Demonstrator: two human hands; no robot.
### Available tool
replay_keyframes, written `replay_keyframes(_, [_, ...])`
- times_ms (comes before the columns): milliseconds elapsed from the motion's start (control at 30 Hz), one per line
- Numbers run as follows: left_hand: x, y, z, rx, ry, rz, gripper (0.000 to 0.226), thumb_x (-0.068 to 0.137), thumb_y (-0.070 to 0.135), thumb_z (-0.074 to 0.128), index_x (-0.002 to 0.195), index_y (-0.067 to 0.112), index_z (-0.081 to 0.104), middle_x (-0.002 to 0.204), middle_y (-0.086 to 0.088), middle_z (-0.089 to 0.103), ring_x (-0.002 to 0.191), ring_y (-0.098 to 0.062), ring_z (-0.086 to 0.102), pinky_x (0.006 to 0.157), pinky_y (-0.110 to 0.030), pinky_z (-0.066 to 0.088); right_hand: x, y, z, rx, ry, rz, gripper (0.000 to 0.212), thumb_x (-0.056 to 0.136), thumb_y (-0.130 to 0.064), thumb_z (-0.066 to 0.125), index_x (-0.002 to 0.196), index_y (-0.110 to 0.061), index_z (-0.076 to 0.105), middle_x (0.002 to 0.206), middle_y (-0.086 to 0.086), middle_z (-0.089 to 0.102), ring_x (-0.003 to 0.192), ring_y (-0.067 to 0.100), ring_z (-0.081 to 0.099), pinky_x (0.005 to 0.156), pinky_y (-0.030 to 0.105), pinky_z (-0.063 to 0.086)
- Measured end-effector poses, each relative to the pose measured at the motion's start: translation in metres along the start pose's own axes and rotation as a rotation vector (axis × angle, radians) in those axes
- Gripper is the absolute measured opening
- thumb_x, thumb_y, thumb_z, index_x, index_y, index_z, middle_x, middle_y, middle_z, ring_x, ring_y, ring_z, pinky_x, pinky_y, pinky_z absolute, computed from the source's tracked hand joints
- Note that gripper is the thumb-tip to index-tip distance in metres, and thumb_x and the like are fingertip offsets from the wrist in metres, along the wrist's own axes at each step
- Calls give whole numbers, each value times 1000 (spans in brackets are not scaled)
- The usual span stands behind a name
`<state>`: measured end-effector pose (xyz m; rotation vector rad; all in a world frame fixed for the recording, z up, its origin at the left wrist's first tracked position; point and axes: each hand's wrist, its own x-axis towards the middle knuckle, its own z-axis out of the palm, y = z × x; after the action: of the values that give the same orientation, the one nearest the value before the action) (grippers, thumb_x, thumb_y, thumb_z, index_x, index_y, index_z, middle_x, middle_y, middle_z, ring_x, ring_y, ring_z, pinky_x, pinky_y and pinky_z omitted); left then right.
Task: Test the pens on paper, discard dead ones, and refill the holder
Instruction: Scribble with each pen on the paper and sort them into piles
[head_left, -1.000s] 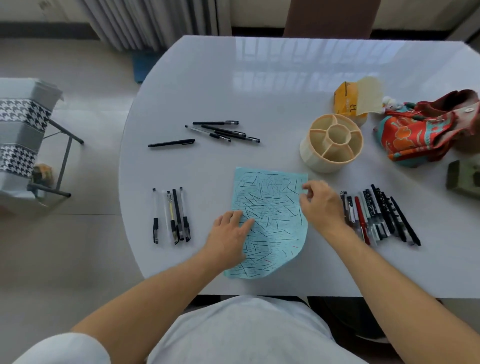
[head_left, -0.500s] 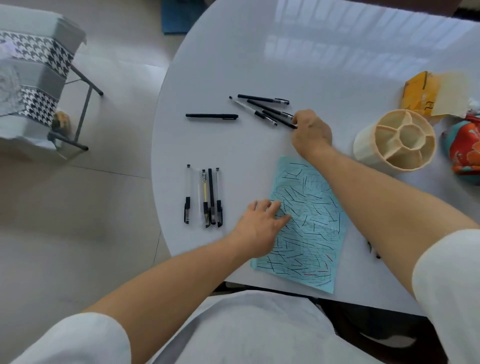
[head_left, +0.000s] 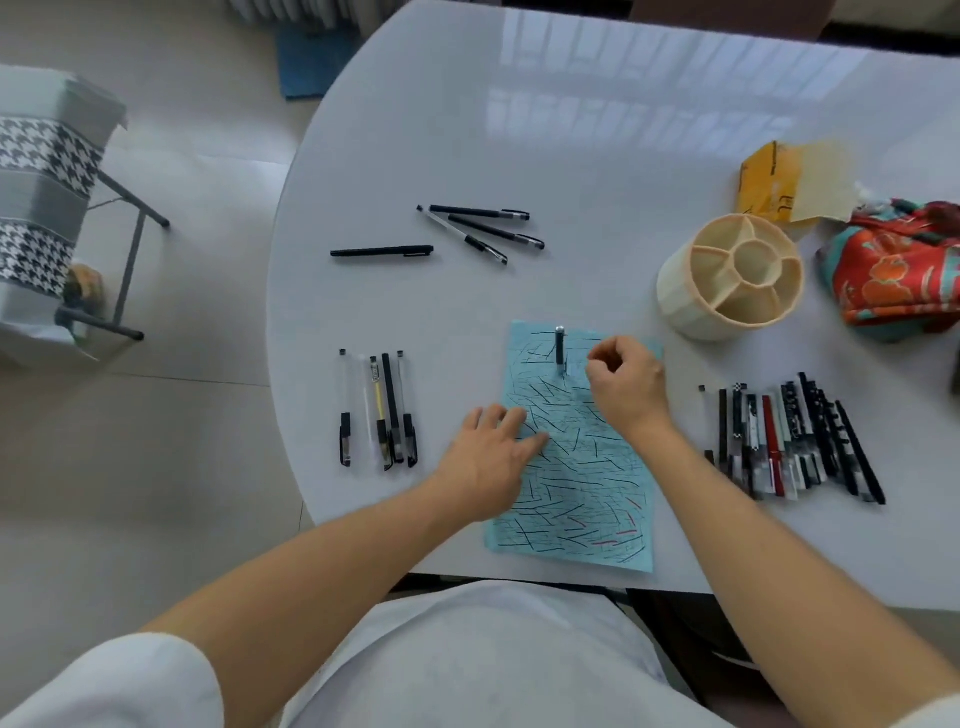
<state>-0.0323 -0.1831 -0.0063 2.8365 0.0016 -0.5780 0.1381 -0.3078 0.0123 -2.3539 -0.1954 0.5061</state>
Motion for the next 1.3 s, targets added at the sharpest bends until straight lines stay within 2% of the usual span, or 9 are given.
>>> replay_keyframes(133, [0,3,-1,20,1,-7,73,87,29,62,152,35,29,148,-10,33,132,-31,32,115,-47,28,-6,10,17,-21,-14,-56,19,87,-10,62,104,-11,69,90,2,65,82,19,59,84,41,54])
replay_keyframes(267, [-1,8,-2,15,-6,-26,74,86,30,62,153,34,30,147,-10,33,134,-31,31,117,-45,26,0,-3,33,-229,-179,-300,34,88,-21,62,122,-18,64,114,3,60,102,23,61,86,41,53])
replay_keyframes(500, [-8,12,2,10,13,-36,74,83,27,62,152,29,35,146,-12,33,138,-33,29,117,-44,27,1,-12,48,-595,-445,-618,31,94,-51,60,119,-34,68,115,-5,58,105,21,62,82,36,51])
replay_keyframes(700, [-11,18,11,30,-4,-64,78,85,26,59,156,25,28,152,-12,31,140,-31,26,117,-43,30,0,-19,47,-713,-465,-720,21,96,-28,57,110,-18,69,108,2,63,97,27,66,74,36,52])
replay_keyframes(900, [-11,19,8,-32,1,-61,68,90,37,60,152,31,33,145,-7,36,133,-29,35,111,-43,34,-16,4,8,123,-156,-203,11,80,-16,67,82,-23,59,73,-1,67,64,10,65,63,21,55])
replay_keyframes(1000, [-8,19,3,-258,113,-134,49,96,38,57,141,24,46,134,-1,49,126,-23,43,106,-37,40,-35,28,-13,565,-194,110,8,89,-3,64,87,-10,62,75,14,72,67,30,73,69,46,64])
replay_keyframes(1100, [-3,26,-6,-538,153,-239,49,99,43,55,142,22,44,128,5,55,120,-14,48,102,-34,43,-58,50,-22,722,-290,204,6,99,-6,62,94,-2,63,85,27,73,74,35,75,70,42,64])
replay_keyframes(1167, [5,34,-14,-559,86,-197,45,101,43,52,141,24,48,120,6,63,109,-14,57,94,-35,48,-74,58,-20,790,-322,207,11,100,-9,63,98,1,65,91,27,75,81,36,76,71,35,64])
replay_keyframes(1300, [15,41,-26,-419,29,-52,28,104,31,47,99,14,68,85,-1,72,78,-23,66,74,-43,53,-90,63,-16,783,-299,179,14,99,-13,67,100,1,70,89,18,78,85,34,77,75,36,64])
